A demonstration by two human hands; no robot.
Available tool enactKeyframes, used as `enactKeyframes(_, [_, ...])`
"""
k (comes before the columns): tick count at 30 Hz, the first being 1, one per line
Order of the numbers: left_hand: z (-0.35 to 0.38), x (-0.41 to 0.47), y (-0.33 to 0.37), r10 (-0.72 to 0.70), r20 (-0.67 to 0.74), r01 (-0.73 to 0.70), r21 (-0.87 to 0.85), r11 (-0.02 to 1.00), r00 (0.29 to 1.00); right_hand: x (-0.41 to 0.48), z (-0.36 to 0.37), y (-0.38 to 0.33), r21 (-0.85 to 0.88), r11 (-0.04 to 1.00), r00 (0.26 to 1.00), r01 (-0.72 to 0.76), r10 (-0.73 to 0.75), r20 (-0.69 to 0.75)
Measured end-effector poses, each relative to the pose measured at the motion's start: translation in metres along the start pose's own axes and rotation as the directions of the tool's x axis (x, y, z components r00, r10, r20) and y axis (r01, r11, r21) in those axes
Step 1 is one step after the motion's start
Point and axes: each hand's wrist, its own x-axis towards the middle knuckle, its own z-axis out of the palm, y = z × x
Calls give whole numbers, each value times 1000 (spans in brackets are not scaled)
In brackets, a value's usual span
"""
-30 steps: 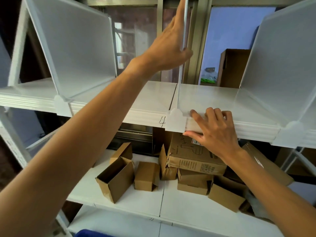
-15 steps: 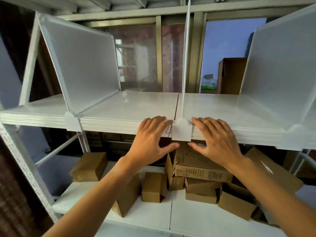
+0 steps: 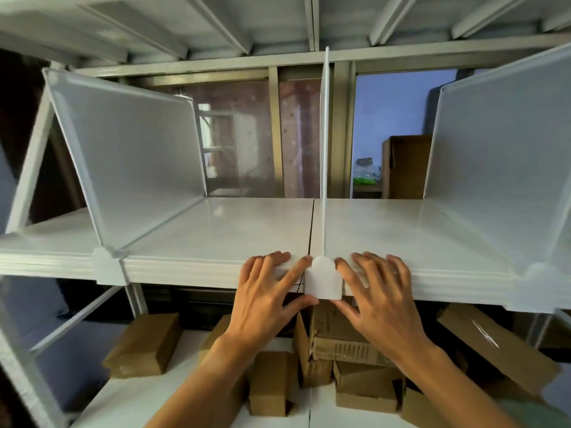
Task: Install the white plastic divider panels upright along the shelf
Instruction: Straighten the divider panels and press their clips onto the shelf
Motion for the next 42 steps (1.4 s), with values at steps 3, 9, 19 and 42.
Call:
enactKeyframes(3, [0,3,-2,9,34,-10,42,999,999,2,0,0,12,1000,1000,-5,6,-22])
enactKeyframes(9, [-2,1,-1,17,46,-19,46,999,999,3,-5,-3,71,997,999,-30,31,-18])
enactKeyframes(19, [-10,-3,13,-91,91,95,-46,994,992,6,-22,-22,119,971,974,-209,195,118])
enactKeyframes(42, [-13,-23,48,-79,-22,67,-341,938,997,17,-68,-5,367,877,892,-309,134,431])
